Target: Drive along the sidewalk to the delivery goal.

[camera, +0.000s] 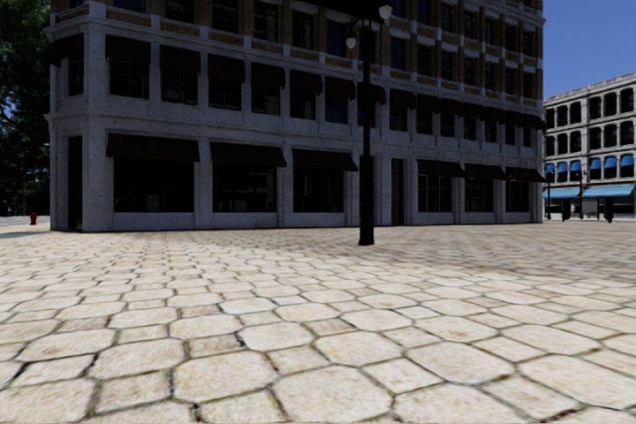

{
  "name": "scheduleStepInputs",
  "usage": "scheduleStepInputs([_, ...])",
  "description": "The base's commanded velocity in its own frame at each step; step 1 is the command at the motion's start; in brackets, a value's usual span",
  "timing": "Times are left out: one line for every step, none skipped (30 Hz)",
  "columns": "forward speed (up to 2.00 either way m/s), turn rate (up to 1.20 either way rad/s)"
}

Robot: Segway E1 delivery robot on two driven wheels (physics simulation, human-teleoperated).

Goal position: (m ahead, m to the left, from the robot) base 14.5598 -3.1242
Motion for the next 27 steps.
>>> scheduleStepInputs([1.99, -0.27])
scheduleStepInputs([1.99, -0.29])
scheduleStepInputs([1.99, -0.30])
scheduleStepInputs([1.99, -0.30])
scheduleStepInputs([1.99, -0.30])
scheduleStepInputs([1.99, -0.30])
scheduleStepInputs([1.99, -0.30])
scheduleStepInputs([1.99, -0.30])
scheduleStepInputs([1.99, -0.30])
scheduleStepInputs([1.99, -0.30])
scheduleStepInputs([1.99, -0.30])
scheduleStepInputs([1.99, -0.30])
scheduleStepInputs([1.99, -0.30])
scheduleStepInputs([1.99, -0.30])
scheduleStepInputs([1.99, -0.30])
scheduleStepInputs([1.99, -0.30])
scheduleStepInputs([1.99, -0.32])
scheduleStepInputs([1.99, -0.36])
scheduleStepInputs([1.99, -0.37])
scheduleStepInputs([1.99, -0.37])
scheduleStepInputs([1.99, -0.38])
scheduleStepInputs([1.99, -0.41])
scheduleStepInputs([1.99, -0.43])
scheduleStepInputs([1.99, -0.44])
scheduleStepInputs([1.99, -0.44])
scheduleStepInputs([1.99, -0.44])
scheduleStepInputs([1.99, -0.44])
